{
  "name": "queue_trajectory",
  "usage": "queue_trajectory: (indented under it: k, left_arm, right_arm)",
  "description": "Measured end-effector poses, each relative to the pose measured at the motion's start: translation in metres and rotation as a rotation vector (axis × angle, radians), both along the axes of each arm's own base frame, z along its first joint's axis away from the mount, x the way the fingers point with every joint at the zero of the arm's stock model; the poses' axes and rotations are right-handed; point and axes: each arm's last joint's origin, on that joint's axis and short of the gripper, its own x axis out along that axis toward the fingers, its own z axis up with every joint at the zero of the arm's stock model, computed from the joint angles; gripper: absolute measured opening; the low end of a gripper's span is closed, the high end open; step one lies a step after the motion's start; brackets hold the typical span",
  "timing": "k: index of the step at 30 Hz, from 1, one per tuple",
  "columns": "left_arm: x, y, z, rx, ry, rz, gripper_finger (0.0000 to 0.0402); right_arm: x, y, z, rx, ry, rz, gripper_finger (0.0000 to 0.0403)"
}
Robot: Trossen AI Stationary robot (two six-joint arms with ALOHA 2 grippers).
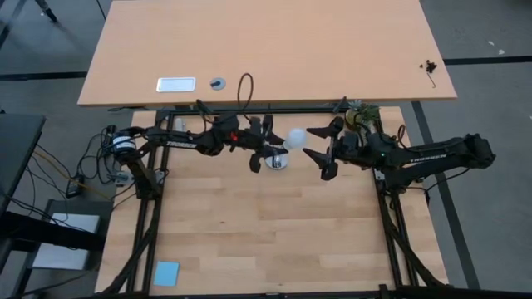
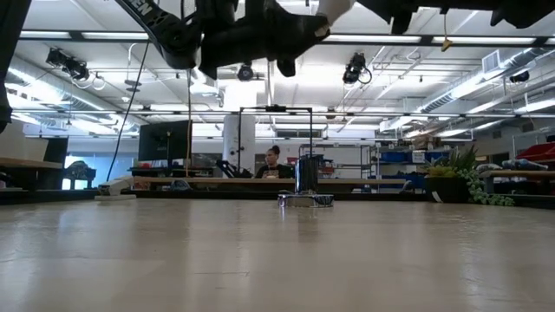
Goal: Screw lightbulb
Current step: Insert the lightbulb into the lamp
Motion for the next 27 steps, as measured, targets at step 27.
queue_trajectory:
  k: [27]
  left_arm:
    - [0.000, -0.001, 0.017, 0.018, -0.107, -0.035, 0.0097]
  right_arm:
    - [0.057, -0.008, 0.018, 0.045, -0.057, 0.020, 0.0339]
